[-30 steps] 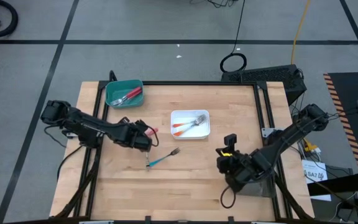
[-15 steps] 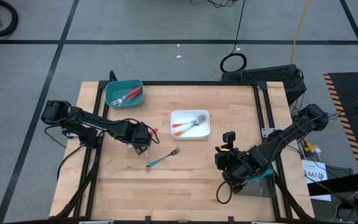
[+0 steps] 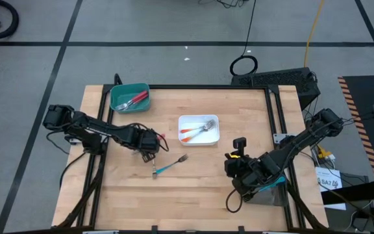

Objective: Sort silverware by color (type)
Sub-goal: Put the pink fork into the blue bin

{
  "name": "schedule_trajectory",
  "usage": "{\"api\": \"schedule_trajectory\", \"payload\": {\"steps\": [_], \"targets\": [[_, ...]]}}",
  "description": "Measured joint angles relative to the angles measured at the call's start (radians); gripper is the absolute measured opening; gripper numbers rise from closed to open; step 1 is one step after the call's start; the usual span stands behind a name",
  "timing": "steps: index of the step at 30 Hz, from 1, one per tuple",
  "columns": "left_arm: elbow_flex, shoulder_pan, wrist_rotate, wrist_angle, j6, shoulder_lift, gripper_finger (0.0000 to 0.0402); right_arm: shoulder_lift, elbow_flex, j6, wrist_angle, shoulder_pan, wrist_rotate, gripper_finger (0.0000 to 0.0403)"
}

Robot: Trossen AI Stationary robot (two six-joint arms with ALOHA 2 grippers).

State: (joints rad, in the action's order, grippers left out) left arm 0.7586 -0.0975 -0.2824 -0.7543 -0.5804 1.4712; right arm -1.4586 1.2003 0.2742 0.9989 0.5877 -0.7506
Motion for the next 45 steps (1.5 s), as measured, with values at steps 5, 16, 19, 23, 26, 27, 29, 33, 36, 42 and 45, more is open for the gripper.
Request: {"api": "schedule_trajectory", "payload": {"steps": [5,16,19,23,26,27,29,33,36,42,45], "targets": [[-0.001,0.000,-0.002,0.004,0.024,0.000,0.0211,0.000,0.000,-0.004,0.000,0.000,-0.001,0.0000],[-0.074,0.000,0.013,0.033,0.052,0.000,0.0211,0.000,0.000,0.001,0.000,0.000,-0.001,0.0000],[-0.088,0.001,0.016,0.072,0.077,-0.001,0.0211,0.000,0.000,0.001,0.000,0.000,-0.001,0.0000],[-0.116,0.026,0.036,0.132,0.138,-0.005,0.0211,0.000,0.000,-0.004,0.000,0.000,-0.004,0.0000],[-0.128,0.048,0.055,0.145,0.130,-0.005,0.0203,0.000,0.000,-0.012,0.000,0.000,-0.005,0.0000],[-0.129,0.053,0.063,0.148,0.129,-0.005,0.0195,0.000,0.000,-0.019,0.000,0.000,-0.005,0.0000],[-0.129,0.053,0.070,0.154,0.127,-0.004,0.0172,0.000,0.000,-0.030,0.000,0.000,-0.006,0.0000],[-0.131,0.052,0.080,0.176,0.139,-0.003,0.0114,0.000,0.000,-0.036,0.000,-0.006,-0.007,0.0000],[-0.132,0.052,0.083,0.185,0.147,-0.002,0.0072,0.000,0.000,-0.036,0.000,-0.013,-0.007,0.0000],[-0.131,0.052,0.078,0.184,0.160,-0.002,0.0037,0.000,0.000,-0.036,0.000,-0.020,-0.007,0.0000],[-0.124,0.052,0.075,0.181,0.172,0.000,0.0036,0.000,0.000,-0.036,0.000,-0.020,-0.007,0.0000]]}}
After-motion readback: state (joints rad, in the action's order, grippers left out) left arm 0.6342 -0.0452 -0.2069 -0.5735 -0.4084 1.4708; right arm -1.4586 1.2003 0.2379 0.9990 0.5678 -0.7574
